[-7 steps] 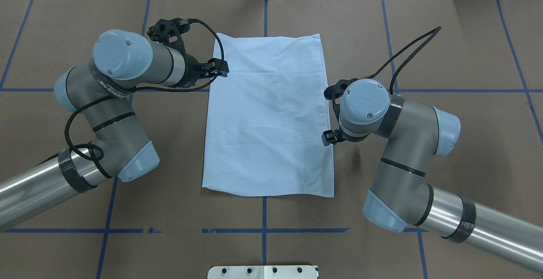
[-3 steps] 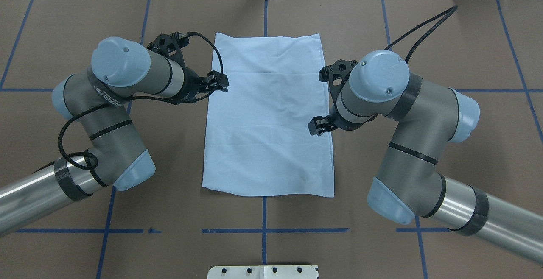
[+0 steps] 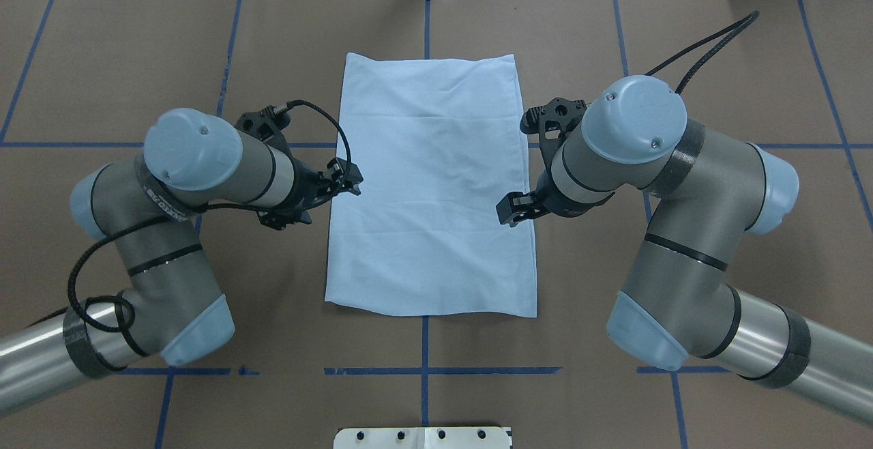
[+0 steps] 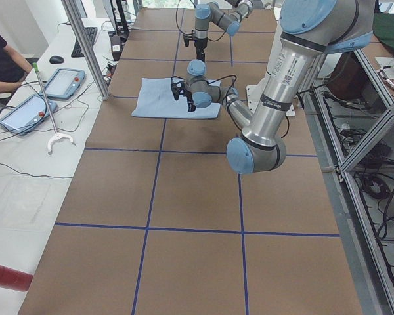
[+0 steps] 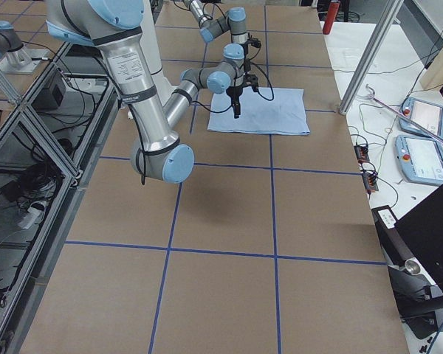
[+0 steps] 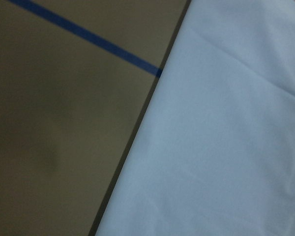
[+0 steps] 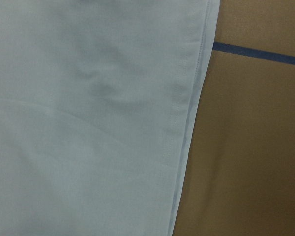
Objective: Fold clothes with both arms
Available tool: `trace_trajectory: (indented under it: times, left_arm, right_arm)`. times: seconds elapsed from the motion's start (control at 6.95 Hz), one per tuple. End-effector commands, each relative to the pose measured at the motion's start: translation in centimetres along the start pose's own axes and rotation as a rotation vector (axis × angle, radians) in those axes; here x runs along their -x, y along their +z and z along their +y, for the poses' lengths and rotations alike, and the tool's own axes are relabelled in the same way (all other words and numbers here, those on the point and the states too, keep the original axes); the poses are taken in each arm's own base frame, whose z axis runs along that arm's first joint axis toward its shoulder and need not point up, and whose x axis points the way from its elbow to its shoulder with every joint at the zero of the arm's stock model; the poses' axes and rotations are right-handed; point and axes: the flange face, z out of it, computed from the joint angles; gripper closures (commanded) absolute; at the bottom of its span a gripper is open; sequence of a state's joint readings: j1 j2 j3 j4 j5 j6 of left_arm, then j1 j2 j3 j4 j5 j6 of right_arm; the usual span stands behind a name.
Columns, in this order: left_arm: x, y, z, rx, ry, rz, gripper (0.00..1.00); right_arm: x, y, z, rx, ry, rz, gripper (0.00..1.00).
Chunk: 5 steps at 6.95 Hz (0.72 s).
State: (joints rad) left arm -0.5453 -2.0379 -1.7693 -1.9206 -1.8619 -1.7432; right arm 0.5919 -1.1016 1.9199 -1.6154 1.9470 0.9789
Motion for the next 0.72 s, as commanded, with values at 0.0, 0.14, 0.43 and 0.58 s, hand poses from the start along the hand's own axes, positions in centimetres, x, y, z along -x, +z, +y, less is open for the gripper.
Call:
trace_trajectory:
  times: [0.0, 0.14, 0.43, 0.58]
  left_arm:
    - [1.3, 1.8, 7.1, -0.036, -0.09, -0.167, 0.0]
    - [1.3, 3.2, 10.3, -0.067, -0.065, -0.224, 0.0]
    - [1.7, 4.3, 11.3, -0.081, -0.049, -0.237, 0.01]
    - [1.7, 4.5, 11.1, -0.098, -0.037, -0.233, 0.03]
  right_arm:
    - [0.2, -0.5, 0.7, -0.001, 0.106, -0.017, 0.0]
    - [-0.5, -0.6, 1.5, -0.012, 0.091, -0.065, 0.0]
    - [-1.5, 0.2, 2.6, -0.021, 0.125, -0.127, 0.0]
    - [-1.6, 0.3, 2.6, -0.02, 0.126, -0.125, 0.0]
